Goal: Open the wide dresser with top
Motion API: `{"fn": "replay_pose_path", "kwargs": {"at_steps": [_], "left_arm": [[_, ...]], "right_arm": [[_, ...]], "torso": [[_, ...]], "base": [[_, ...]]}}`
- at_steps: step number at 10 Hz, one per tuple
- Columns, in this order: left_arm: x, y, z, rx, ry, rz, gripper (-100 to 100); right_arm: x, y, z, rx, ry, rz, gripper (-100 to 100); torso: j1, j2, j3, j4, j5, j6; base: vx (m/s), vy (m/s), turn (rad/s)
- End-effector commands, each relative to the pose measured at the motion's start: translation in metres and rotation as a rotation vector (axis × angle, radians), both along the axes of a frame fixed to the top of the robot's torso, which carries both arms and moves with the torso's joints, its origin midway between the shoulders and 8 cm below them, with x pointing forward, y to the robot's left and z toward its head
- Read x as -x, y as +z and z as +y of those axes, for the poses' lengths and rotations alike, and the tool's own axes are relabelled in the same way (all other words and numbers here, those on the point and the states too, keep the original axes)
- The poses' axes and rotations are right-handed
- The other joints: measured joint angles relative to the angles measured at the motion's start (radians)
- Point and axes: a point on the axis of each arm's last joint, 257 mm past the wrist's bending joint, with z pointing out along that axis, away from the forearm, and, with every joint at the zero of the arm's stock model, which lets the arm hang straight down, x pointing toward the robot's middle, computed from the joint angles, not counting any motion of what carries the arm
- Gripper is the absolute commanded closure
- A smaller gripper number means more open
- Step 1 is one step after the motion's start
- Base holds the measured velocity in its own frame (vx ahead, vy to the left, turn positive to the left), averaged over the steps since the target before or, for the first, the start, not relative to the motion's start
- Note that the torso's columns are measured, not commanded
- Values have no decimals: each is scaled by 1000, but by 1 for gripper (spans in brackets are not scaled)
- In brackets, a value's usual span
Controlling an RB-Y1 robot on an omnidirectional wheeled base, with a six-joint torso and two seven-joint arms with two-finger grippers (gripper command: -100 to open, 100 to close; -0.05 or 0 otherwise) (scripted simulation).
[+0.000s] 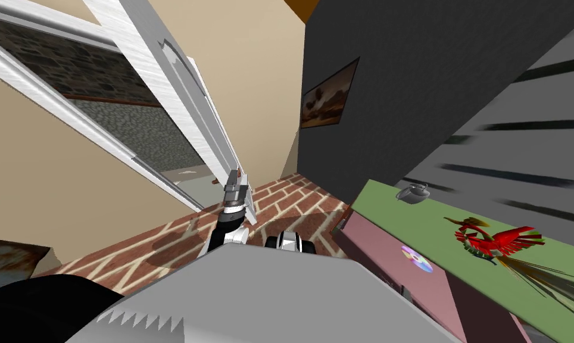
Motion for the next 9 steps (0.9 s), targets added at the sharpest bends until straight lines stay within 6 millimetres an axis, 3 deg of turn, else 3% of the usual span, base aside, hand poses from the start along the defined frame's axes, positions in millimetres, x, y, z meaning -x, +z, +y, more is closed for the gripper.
{"fn": "replay_pose_path", "kwargs": {"at_steps": [1,2,8,9], "left_arm": [[0,0,0,0,0,0,0],[0,0,0,0,0,0,0],[0,0,0,0,0,0,0],[0,0,0,0,0,0,0]], "right_arm": [[13,12,-18,-4,4,-1,-100],[17,16,-24,-6,7,-2,-100],[36,43,-52,-22,32,0,-100],[40,32,-42,-41,28,22,-100]], "torso": [[-1,-2,2,0,-6,-4],[-6,-5,2,-1,-11,-6],[8,-5,-3,1,2,-7],[12,-5,-4,2,6,-7]], "base": [[57,65,0],[42,69,-8],[53,52,-27],[22,14,-21]]}}
